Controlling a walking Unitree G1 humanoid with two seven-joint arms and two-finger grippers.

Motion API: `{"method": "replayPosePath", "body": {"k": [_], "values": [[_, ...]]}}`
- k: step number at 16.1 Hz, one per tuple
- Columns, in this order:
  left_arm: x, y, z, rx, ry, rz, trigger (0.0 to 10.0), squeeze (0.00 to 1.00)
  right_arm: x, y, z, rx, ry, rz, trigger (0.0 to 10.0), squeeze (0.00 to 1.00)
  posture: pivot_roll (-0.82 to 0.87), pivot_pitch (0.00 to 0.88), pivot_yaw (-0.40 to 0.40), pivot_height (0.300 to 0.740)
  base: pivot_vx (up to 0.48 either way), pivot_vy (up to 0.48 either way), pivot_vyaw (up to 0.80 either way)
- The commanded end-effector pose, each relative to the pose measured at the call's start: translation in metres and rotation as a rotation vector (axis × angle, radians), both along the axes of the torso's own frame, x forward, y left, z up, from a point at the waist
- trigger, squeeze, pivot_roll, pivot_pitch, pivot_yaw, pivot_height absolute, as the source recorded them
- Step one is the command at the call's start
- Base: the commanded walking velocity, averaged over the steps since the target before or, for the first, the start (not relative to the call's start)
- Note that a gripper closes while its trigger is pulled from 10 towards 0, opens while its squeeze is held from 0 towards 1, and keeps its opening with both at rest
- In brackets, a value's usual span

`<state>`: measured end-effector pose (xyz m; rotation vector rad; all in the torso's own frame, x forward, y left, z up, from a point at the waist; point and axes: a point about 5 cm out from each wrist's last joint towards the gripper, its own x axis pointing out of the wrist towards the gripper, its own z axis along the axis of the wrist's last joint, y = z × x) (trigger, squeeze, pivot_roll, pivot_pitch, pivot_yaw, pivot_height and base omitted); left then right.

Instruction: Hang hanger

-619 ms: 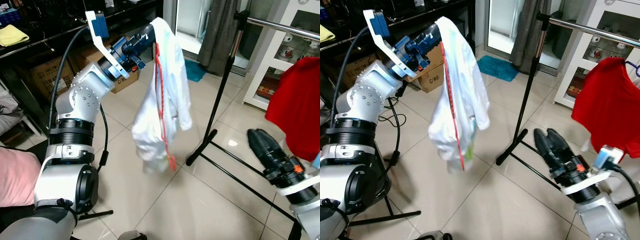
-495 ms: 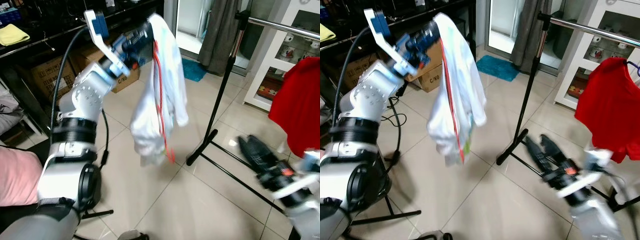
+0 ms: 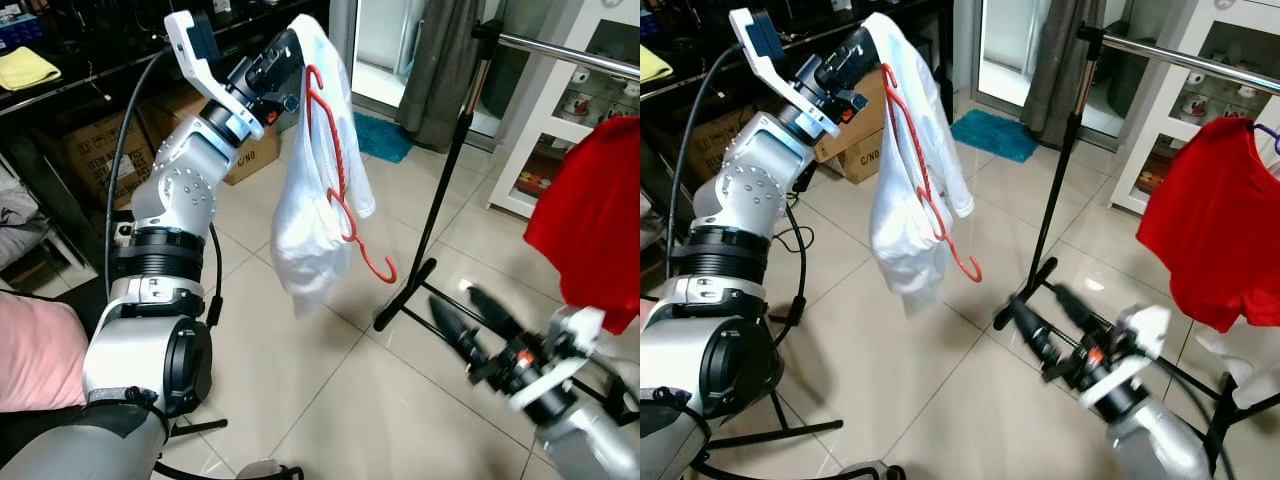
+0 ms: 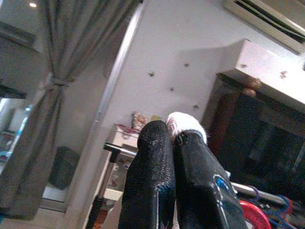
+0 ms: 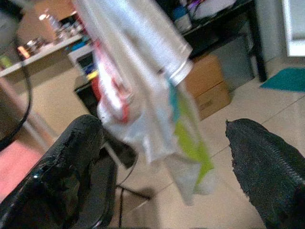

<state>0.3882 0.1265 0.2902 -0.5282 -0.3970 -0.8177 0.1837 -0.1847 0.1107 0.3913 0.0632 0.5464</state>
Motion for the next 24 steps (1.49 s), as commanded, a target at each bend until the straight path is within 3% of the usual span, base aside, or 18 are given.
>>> {"method": "replayPosePath", "body": {"k": [1, 2, 5, 6, 7, 10, 13, 14, 15, 21, 22, 24], "values": [[0.002, 0.001, 0.014, -0.011, -0.036, 0.040, 0.0, 0.00, -0.004, 0.004, -0.003, -0.032, 0.003, 0.041, 10.0, 1.00, 0.08, 0.045, 0.076, 0.740, 0.000, 0.000, 0.00], [0.003, 0.001, 0.014, -0.016, -0.034, 0.044, 0.0, 0.00, -0.005, 0.006, -0.006, -0.058, 0.007, 0.055, 10.0, 1.00, 0.08, 0.045, 0.077, 0.740, 0.000, 0.000, 0.00], [0.004, -0.007, 0.014, -0.036, -0.026, 0.034, 0.0, 0.00, 0.013, 0.017, -0.013, -0.099, 0.023, 0.001, 10.0, 1.00, 0.08, 0.054, 0.086, 0.740, 0.000, 0.000, 0.00], [0.005, -0.009, 0.014, -0.044, -0.022, 0.031, 0.0, 0.00, 0.018, 0.023, -0.013, -0.095, 0.017, 0.008, 10.0, 0.75, 0.08, 0.059, 0.089, 0.740, 0.000, 0.000, 0.00], [0.005, -0.012, 0.014, -0.054, -0.020, 0.032, 0.0, 0.00, 0.027, 0.032, -0.015, -0.117, 0.018, -0.001, 10.0, 0.00, 0.08, 0.064, 0.087, 0.740, 0.000, 0.000, 0.00], [0.007, -0.016, 0.017, -0.078, -0.021, 0.044, 0.0, 0.00, 0.034, 0.049, -0.009, -0.067, -0.023, 0.045, 10.0, 0.00, 0.09, 0.072, 0.082, 0.740, 0.000, 0.000, 0.00], [0.009, -0.015, 0.018, -0.106, -0.018, 0.074, 0.0, 0.00, 0.037, 0.063, 0.008, 0.063, -0.079, 0.090, 10.0, 0.00, 0.09, 0.079, 0.078, 0.740, 0.000, 0.000, 0.00], [0.009, -0.015, 0.018, -0.111, -0.018, 0.072, 0.0, 0.00, 0.038, 0.063, 0.008, 0.063, -0.079, 0.086, 10.0, 0.00, 0.09, 0.079, 0.078, 0.740, 0.000, 0.000, 0.00], [0.008, -0.017, 0.018, -0.133, -0.022, 0.055, 0.0, 0.00, 0.050, 0.062, 0.005, 0.050, -0.053, 0.013, 10.0, 0.00, 0.08, 0.084, 0.078, 0.740, 0.000, 0.000, 0.00], [0.005, -0.022, 0.020, -0.156, -0.032, 0.017, 0.0, 0.00, 0.072, 0.065, -0.003, -0.015, 0.001, -0.034, 10.0, 0.00, 0.08, 0.089, 0.077, 0.740, 0.000, 0.000, 0.00], [0.005, -0.022, 0.020, -0.157, -0.033, 0.012, 0.0, 0.00, 0.075, 0.066, 0.008, 0.080, -0.045, -0.039, 10.0, 0.00, 0.09, 0.089, 0.077, 0.740, 0.000, 0.000, 0.00], [0.005, -0.022, 0.020, -0.157, -0.034, 0.012, 0.0, 0.00, 0.076, 0.066, 0.015, 0.140, -0.078, -0.038, 10.0, 0.00, 0.09, 0.090, 0.077, 0.740, 0.000, 0.000, 0.00]]}}
